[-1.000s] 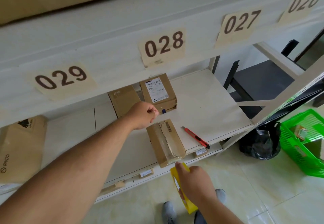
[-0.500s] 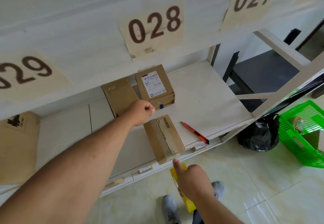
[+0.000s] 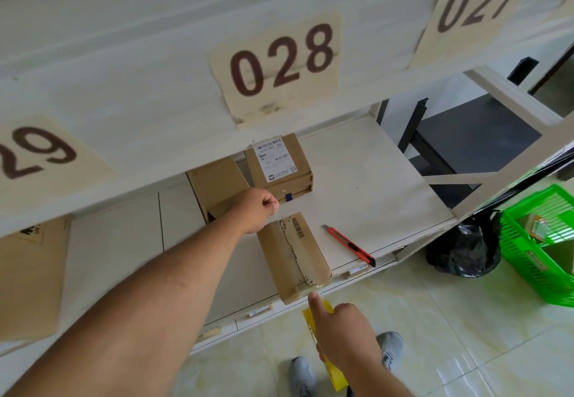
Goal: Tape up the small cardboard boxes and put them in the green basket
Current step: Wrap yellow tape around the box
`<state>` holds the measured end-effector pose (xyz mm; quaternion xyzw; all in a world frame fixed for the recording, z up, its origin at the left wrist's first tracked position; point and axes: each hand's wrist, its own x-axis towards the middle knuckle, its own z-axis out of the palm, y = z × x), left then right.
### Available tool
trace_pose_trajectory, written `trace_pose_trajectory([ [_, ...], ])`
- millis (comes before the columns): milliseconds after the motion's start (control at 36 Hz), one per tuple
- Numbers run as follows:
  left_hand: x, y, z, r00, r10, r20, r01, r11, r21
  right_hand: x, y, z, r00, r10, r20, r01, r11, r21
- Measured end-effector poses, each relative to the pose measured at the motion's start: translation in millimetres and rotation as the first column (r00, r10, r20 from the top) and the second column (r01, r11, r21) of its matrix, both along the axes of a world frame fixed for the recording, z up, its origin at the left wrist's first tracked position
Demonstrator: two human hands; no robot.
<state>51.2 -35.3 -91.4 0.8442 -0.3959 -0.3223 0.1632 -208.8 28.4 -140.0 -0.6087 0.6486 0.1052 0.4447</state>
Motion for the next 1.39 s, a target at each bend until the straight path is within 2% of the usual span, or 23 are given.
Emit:
trace_pose_trajectory([
  [306,-0.7,-2.0,-25.5,0.993,0.051,-0.103,-0.041,0.995,0.093,2.4,-3.0,-9.4,0.998,0.047,-0.033,-0.047,0.999,0.005],
  [500,-2.4,-10.1,-23.0,0.948,0.214,-0.235,-0.159,0.96,0.232,7.1,-8.3,-7.4,0.991,0.113,-0.068,-0.115,0.993,-0.023],
  [583,-4.5,-11.7,-20.1,0.939,0.247,-0.242,-0.185,0.95,0.25,7.3,-7.5,-10.0,0.989,0.121,-0.085,-0.124,0.992,-0.025],
  [639,-5.5,-11.8,-21.0,0.955,0.218,-0.2,-0.179,0.964,0.195,7.2,-7.4,-11.4,0.988,0.122,-0.095,-0.125,0.992,-0.023],
  [722,-9.6,-9.4,-21.3,0.992,0.083,-0.091,-0.076,0.994,0.077,6.9,-8.5,-13.3,0.988,0.122,-0.099,-0.125,0.992,-0.024],
  [861,-19.9,5.8,-15.2,0.98,-0.156,0.125,0.144,0.984,0.102,7.5,-9.4,-15.5,0.988,0.121,-0.097,-0.123,0.992,-0.022],
  [944,-28.8,17.5,-12.9,0.969,-0.226,0.101,0.21,0.966,0.151,7.1,-10.1,-12.8,0.988,0.123,-0.093,-0.125,0.992,-0.024],
  [1083,-35.7,27.5,-10.5,0.982,-0.173,-0.078,0.186,0.959,0.215,7.9,-9.2,-12.1,0.992,0.1,-0.079,-0.101,0.995,-0.004],
  [1139,-38.1,31.2,-7.7,0.976,-0.219,0.018,0.211,0.957,0.199,8.8,-9.7,-15.4,0.994,0.089,-0.071,-0.088,0.996,0.008],
  [1167,-43.0,37.8,-4.8,0.959,-0.253,0.126,0.234,0.96,0.151,8.9,-9.6,-15.1,0.995,0.08,-0.062,-0.079,0.997,0.016],
  [1222,-59.7,60.6,-1.3,0.907,-0.253,0.337,0.297,0.951,-0.085,9.5,-10.4,-14.1,0.996,0.073,-0.052,-0.072,0.997,0.023],
  [1278,-84.1,92.7,-6.4,0.869,-0.29,0.401,0.397,0.892,-0.216,9.0,-11.4,-11.4,0.996,0.07,-0.054,-0.068,0.997,0.031],
  [1389,-106.3,134.5,-42.3,0.746,-0.503,0.436,0.581,0.812,-0.058,6.5,-15.9,-3.8,0.996,0.077,-0.037,-0.076,0.996,0.04],
])
